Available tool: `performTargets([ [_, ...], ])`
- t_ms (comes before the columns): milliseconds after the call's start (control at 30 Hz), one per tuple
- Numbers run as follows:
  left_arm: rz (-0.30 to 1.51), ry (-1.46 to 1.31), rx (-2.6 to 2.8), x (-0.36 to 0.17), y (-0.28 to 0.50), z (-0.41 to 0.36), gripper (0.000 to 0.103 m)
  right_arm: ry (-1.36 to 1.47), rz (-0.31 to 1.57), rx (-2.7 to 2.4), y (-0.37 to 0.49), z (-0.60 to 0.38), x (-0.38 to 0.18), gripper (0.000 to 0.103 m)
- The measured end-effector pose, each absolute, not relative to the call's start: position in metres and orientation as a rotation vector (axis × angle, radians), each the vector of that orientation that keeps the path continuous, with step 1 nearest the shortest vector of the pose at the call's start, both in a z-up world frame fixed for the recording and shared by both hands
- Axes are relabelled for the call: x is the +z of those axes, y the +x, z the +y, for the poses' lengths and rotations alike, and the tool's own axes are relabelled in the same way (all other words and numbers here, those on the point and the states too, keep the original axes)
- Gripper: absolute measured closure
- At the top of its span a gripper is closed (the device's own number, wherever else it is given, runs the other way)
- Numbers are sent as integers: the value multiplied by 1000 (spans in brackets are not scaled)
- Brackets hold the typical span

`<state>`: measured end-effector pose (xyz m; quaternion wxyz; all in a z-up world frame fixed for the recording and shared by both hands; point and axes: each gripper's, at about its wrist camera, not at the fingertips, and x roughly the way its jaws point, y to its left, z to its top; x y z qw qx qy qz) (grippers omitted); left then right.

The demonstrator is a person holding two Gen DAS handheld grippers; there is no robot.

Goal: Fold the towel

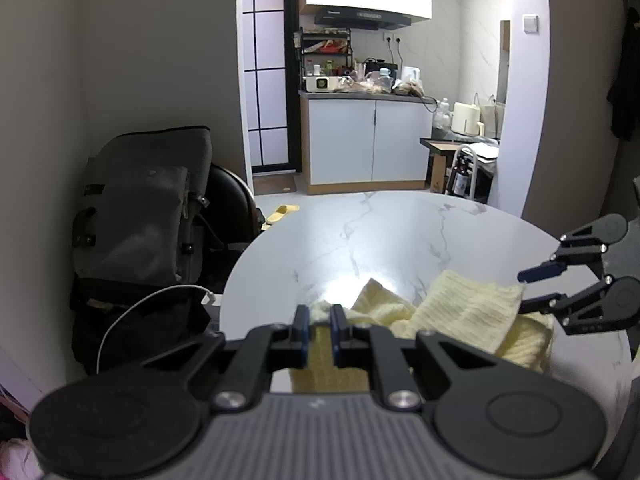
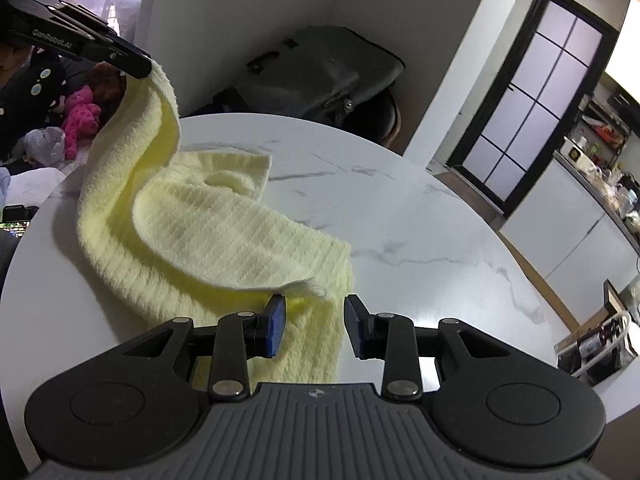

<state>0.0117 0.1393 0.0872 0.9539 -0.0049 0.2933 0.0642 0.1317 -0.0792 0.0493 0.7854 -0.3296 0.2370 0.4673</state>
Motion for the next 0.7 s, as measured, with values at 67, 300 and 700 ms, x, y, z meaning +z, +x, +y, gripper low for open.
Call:
performTargets([
  [67,598,-9,127,86,12,139,92,-752,500,1017,129,-73,48,67],
  [300,598,-19,124,85,13,141,92,-875,454,1024,122,-68,47,55],
  [700,605,-23,113,83,17,141,92,-914,410,1090,119,-63,47,43],
])
